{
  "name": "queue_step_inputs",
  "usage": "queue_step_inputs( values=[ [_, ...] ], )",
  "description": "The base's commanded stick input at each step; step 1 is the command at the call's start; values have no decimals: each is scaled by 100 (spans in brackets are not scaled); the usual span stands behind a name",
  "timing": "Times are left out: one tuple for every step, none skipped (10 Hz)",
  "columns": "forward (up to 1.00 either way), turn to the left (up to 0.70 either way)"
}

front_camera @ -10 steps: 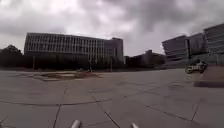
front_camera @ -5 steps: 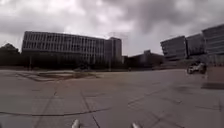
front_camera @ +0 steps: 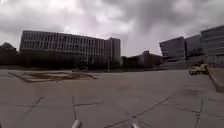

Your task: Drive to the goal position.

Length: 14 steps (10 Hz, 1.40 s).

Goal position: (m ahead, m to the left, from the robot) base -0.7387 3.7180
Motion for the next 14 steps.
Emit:
queue_step_inputs(
  values=[
    [100, 0],
    [100, -1],
    [100, -12],
    [100, -25],
    [100, -27],
    [100, -24],
    [100, 0],
    [100, -4],
    [100, -27],
    [100, -7],
    [100, -9],
    [100, -28],
    [100, -12],
    [100, -11]
  ],
)
